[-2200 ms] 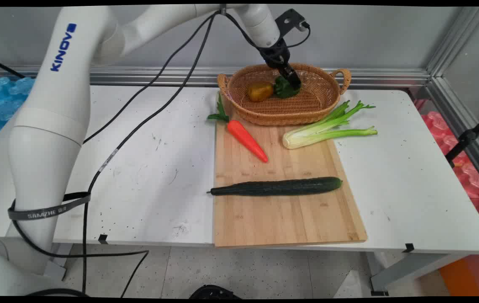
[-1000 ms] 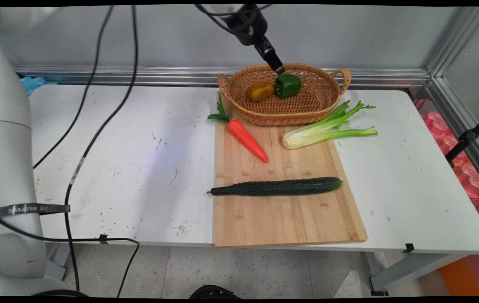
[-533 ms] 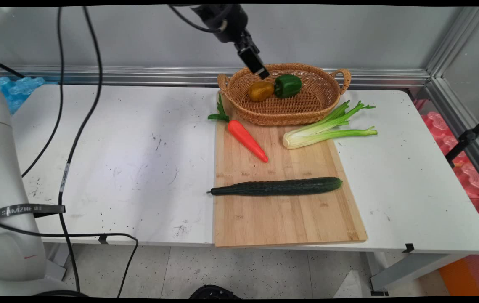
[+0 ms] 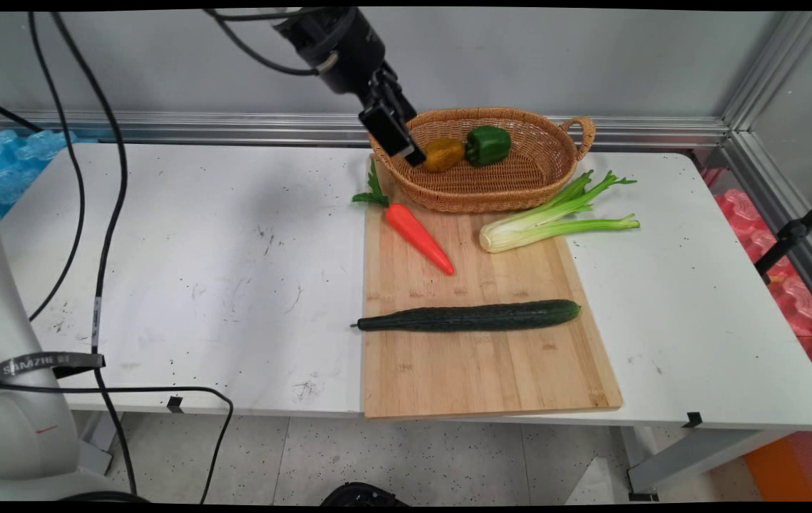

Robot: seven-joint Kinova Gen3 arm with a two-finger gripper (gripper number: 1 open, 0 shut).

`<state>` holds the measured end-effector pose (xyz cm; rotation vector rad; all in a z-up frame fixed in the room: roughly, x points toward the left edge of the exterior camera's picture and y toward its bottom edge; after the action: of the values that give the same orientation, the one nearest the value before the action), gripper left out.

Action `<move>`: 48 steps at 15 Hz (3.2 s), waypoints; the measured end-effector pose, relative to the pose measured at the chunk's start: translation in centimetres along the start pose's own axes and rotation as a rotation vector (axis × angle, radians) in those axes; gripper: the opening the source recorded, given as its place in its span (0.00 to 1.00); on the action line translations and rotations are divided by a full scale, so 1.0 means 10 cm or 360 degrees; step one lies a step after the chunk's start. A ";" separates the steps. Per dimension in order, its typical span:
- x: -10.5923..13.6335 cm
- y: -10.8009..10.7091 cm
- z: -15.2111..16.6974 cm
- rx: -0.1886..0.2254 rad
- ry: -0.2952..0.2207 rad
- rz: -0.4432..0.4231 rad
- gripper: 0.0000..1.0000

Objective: Pick up the cucumber from the cutting board, then place the picked object in the vegetable basket

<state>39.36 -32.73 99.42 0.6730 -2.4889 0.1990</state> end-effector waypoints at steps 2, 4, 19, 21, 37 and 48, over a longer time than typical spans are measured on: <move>-0.03 0.09 -0.01 -0.0013 -0.0009 -0.0004 1.00; -0.08 0.22 0.00 -0.0028 -0.0025 -0.0003 1.00; -0.20 0.74 1.07 -0.0064 -0.0119 0.0065 1.00; -0.20 0.78 1.30 -0.0071 -0.0133 0.0083 1.00; -0.25 0.96 2.41 -0.0116 -0.0233 0.0147 1.00; -0.21 0.99 1.88 -0.0105 -0.0190 0.0219 0.00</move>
<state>27.00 -28.48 82.52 0.4997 -2.6461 0.1303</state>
